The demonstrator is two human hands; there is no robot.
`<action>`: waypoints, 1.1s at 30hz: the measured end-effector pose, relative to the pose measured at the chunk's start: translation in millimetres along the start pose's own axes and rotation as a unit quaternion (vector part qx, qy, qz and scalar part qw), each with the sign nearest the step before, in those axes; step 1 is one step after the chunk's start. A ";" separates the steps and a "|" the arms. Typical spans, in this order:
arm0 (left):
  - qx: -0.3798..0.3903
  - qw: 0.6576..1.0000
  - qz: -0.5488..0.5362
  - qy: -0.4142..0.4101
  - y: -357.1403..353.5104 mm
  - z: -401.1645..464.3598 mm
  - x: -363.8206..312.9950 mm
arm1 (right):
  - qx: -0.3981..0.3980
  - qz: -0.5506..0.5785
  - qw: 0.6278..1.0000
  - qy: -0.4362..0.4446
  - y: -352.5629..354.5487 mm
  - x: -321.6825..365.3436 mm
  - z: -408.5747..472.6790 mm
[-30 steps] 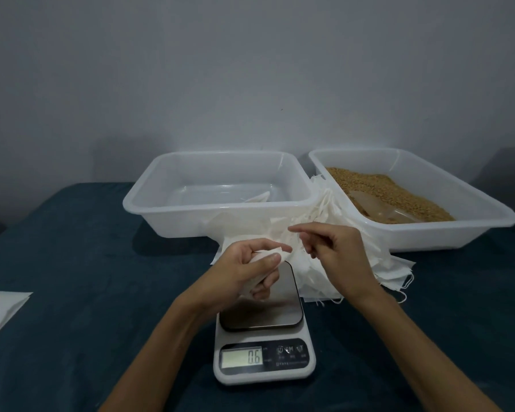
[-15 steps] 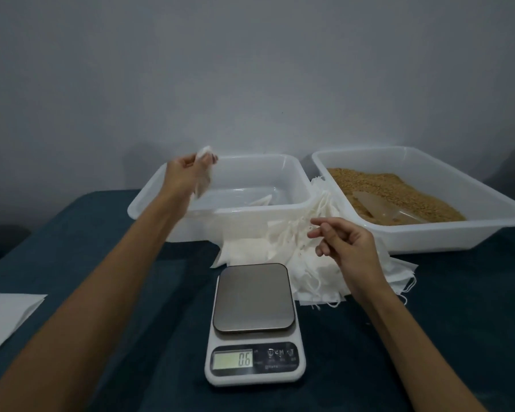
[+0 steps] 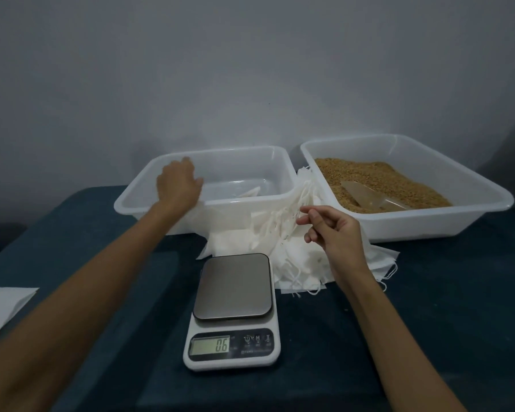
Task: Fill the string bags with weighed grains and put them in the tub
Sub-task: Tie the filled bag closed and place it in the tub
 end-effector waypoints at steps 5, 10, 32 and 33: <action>-0.004 0.971 -0.135 -0.200 15.5 -79.7 -76.7 | -0.004 0.004 1.000 -0.005 0.9 0.3 0.0; 0.086 0.972 -0.022 -0.217 -11.7 -111.8 -97.8 | -0.006 -0.005 1.000 -0.008 -0.4 -0.6 0.5; 0.087 0.818 -0.566 0.049 -16.0 -128.2 -55.1 | 0.154 -0.095 0.982 -0.054 -25.7 -4.1 -17.4; 0.083 0.824 -0.558 0.058 -20.0 -130.0 -51.4 | 0.163 -0.093 0.981 -0.059 -26.3 -4.3 -17.7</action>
Point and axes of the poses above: each hand's wrist, its own z-axis towards the middle knuckle, its own y-axis out of the back of the hand, x = y × z, the point moved 2 cm from there along z, towards the middle knuckle, and after that the axes turned 4 degrees about -x, right-handed, at the moved point
